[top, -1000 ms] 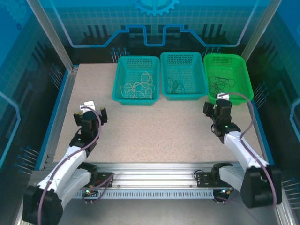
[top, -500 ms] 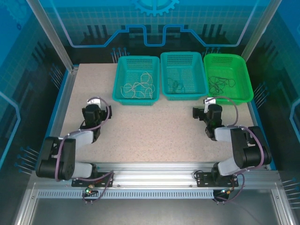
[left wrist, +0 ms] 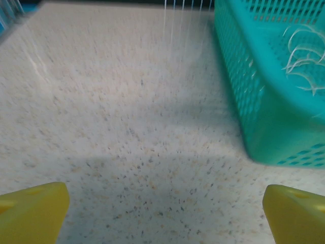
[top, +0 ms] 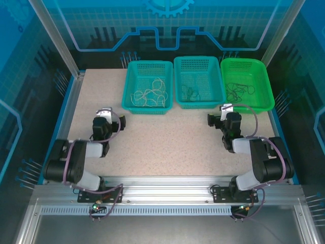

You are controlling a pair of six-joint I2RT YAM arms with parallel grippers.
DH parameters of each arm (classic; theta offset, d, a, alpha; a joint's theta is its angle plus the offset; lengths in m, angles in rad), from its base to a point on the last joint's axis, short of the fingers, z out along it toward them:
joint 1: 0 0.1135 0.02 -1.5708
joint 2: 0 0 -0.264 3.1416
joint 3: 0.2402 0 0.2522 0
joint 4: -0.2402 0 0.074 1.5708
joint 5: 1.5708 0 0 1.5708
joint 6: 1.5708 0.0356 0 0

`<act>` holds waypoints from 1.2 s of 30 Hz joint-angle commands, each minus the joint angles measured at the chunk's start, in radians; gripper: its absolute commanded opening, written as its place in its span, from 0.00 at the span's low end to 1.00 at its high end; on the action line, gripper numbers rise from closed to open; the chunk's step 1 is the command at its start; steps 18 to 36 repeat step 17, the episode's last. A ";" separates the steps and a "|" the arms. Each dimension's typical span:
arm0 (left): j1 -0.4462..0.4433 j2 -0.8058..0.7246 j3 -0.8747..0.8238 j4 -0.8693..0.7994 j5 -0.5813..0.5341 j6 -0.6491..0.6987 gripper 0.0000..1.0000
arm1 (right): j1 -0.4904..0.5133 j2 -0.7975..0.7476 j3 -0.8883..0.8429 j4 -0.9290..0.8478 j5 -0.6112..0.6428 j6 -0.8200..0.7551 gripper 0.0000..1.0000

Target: Untangle the cables

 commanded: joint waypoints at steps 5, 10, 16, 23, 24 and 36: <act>0.002 0.025 0.031 0.092 0.022 -0.015 0.99 | 0.002 0.006 0.007 0.034 -0.015 -0.012 1.00; -0.001 0.026 0.028 0.100 0.018 -0.011 0.99 | 0.001 0.007 0.007 0.034 -0.013 -0.013 1.00; -0.001 0.023 0.032 0.089 0.036 -0.006 0.99 | 0.001 0.007 0.007 0.034 -0.014 -0.013 1.00; -0.001 0.025 0.032 0.089 0.037 -0.006 0.99 | 0.001 0.007 0.006 0.035 -0.014 -0.014 1.00; -0.001 0.025 0.032 0.089 0.037 -0.006 0.99 | 0.001 0.007 0.006 0.035 -0.014 -0.014 1.00; -0.001 0.025 0.032 0.089 0.037 -0.006 0.99 | 0.001 0.007 0.006 0.035 -0.014 -0.014 1.00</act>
